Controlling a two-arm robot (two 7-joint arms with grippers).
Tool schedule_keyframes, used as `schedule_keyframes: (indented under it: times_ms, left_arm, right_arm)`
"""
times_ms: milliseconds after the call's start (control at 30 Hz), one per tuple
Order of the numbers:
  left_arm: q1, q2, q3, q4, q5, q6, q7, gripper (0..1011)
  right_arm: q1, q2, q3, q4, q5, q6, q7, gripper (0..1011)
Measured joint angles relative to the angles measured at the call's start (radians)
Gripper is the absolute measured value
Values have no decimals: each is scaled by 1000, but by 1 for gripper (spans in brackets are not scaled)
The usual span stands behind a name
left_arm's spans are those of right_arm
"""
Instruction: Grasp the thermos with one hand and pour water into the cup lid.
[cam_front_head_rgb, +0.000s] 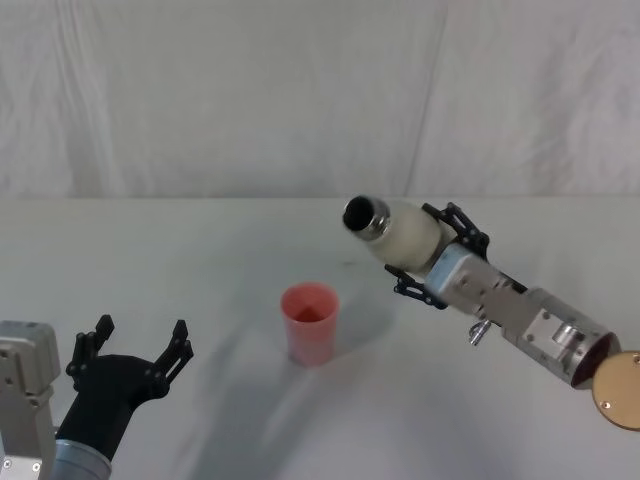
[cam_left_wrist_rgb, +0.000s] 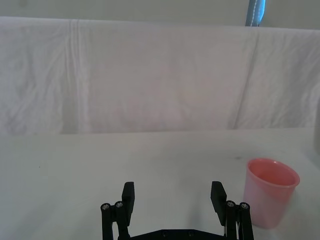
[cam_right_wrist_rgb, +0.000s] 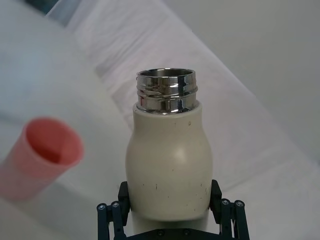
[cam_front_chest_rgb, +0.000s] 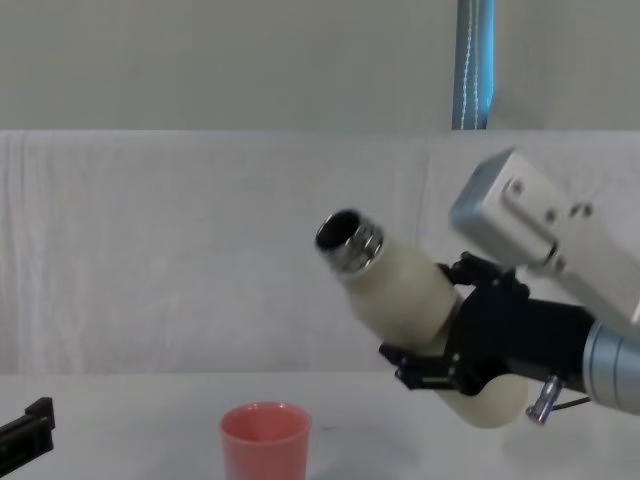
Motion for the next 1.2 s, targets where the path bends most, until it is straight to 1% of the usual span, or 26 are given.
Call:
schedule_keyframes:
  times_ms: [33,67,100,133,167,233,267,333,367,400,467,500,600,700,900,1200]
  left_arm:
    - [0,0,0,0,0,0,0,1001]
    - [0,0,0,0,0,0,0,1001]
    - [0,0,0,0,0,0,0,1001]
    - [0,0,0,0,0,0,0,1001]
    - [0,0,0,0,0,0,0,1001]
    - [0,0,0,0,0,0,0,1001]
    - [0,0,0,0,0,0,0,1001]
    - [0,0,0,0,0,0,0,1001]
    - [0,0,0,0,0,0,0,1001]
    - [0,0,0,0,0,0,0,1001]
    - [0,0,0,0,0,0,0,1001]
    - [0,0,0,0,0,0,0,1001]
    - [0,0,0,0,0,0,0,1001]
    - [0,0,0,0,0,0,0,1001]
    - [0,0,0,0,0,0,0,1001]
    - [0,0,0,0,0,0,0,1001]
  right_arm:
    - [-9,-4,11,-11,20,10,4,957]
    - [-28,-11,33,-32,59,30,11,957]
    - [-35,-14,42,-41,72,37,13,957]
    - [-52,-21,62,-58,107,54,18,957]
    - [-52,-21,62,-58,107,54,18,957]
    - [-82,-30,95,-88,164,75,28,957]
    - [-82,-30,95,-88,164,75,28,957]
    - [-106,-37,123,-112,219,91,39,957]
    - [-106,-37,123,-112,219,91,39,957]
    - [-117,-40,138,-122,246,98,44,957]
    - [-126,-43,151,-129,273,107,48,957]
    - [-137,-47,165,-137,301,114,53,957]
    - [-154,-53,183,-149,345,124,60,957]
    - [-177,-60,208,-165,411,138,72,957]
    - [-203,-60,228,-182,475,152,77,957]
    - [-233,-52,250,-216,540,190,65,957]
